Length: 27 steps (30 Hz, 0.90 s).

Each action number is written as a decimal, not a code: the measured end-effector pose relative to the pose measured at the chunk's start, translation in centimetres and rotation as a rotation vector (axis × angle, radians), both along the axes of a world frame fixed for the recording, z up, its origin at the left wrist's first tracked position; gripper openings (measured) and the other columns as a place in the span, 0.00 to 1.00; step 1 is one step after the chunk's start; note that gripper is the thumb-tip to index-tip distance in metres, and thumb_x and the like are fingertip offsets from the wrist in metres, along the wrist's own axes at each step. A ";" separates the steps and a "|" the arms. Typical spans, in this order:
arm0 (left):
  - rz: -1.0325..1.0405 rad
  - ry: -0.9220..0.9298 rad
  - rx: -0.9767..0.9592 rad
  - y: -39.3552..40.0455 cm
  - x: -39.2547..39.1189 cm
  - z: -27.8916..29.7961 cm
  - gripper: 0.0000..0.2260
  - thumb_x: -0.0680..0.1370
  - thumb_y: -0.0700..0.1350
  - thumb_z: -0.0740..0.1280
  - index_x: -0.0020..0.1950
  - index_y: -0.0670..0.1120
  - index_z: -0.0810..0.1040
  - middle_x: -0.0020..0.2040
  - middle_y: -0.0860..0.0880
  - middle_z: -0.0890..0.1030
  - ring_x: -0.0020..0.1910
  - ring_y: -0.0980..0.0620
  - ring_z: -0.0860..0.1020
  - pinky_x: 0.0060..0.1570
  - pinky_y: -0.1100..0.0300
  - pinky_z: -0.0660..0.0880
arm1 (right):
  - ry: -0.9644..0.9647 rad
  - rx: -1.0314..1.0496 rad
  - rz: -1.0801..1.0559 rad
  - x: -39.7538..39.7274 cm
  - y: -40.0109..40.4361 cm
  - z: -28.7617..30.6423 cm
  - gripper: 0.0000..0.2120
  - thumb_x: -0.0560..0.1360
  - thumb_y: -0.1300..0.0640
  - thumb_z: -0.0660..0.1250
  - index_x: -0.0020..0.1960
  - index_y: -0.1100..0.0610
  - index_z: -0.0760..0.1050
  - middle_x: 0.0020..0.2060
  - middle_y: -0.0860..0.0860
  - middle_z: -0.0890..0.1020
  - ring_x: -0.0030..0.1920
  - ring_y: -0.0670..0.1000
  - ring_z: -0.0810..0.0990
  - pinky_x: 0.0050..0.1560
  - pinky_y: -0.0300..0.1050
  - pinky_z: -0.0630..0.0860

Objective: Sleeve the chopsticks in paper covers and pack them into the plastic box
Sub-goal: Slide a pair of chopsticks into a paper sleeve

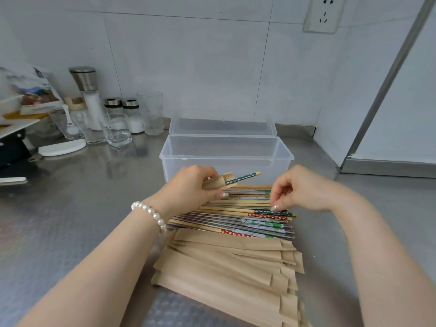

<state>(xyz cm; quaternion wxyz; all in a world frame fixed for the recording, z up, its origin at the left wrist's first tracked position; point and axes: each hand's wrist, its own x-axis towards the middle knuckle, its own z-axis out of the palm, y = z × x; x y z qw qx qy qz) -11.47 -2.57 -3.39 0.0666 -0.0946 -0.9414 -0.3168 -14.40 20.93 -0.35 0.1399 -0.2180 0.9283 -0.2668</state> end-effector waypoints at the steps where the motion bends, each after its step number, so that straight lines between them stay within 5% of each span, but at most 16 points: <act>1: 0.000 0.001 -0.007 0.0 0.0 0.0 0.11 0.70 0.53 0.72 0.46 0.51 0.75 0.38 0.52 0.76 0.33 0.53 0.73 0.38 0.53 0.77 | -0.030 0.049 0.018 0.1 -0.2 -0.1 0.09 0.65 0.61 0.76 0.32 0.51 0.80 0.26 0.45 0.78 0.31 0.44 0.74 0.39 0.42 0.73; 5: -0.010 0.004 -0.025 -0.1 -0.1 -0.2 0.10 0.70 0.53 0.72 0.46 0.52 0.75 0.37 0.54 0.75 0.32 0.57 0.72 0.35 0.58 0.73 | -0.003 0.177 -0.007 0.2 -0.6 -0.5 0.12 0.67 0.62 0.74 0.31 0.49 0.78 0.20 0.41 0.75 0.28 0.40 0.72 0.35 0.35 0.70; 14: -0.025 -0.001 -0.052 0.2 -0.1 -0.3 0.10 0.70 0.53 0.71 0.45 0.52 0.74 0.38 0.54 0.75 0.33 0.57 0.71 0.33 0.63 0.68 | 0.029 0.268 -0.083 0.2 -0.5 -0.6 0.08 0.67 0.65 0.72 0.37 0.53 0.80 0.29 0.45 0.77 0.32 0.43 0.74 0.41 0.40 0.74; 21: -0.020 0.005 -0.083 0.2 0.1 -0.3 0.10 0.70 0.54 0.71 0.47 0.53 0.75 0.41 0.53 0.76 0.41 0.52 0.73 0.39 0.61 0.69 | 0.087 0.440 -0.066 0.6 -1.5 -0.7 0.06 0.64 0.62 0.71 0.35 0.55 0.75 0.34 0.50 0.78 0.35 0.49 0.74 0.30 0.38 0.69; 27: -0.012 0.021 -0.067 0.0 0.2 -0.1 0.10 0.70 0.54 0.71 0.46 0.53 0.74 0.39 0.55 0.75 0.37 0.55 0.72 0.35 0.63 0.68 | 0.050 0.212 -0.071 0.1 -0.5 -0.6 0.08 0.64 0.64 0.72 0.32 0.54 0.75 0.30 0.49 0.77 0.32 0.47 0.73 0.35 0.41 0.71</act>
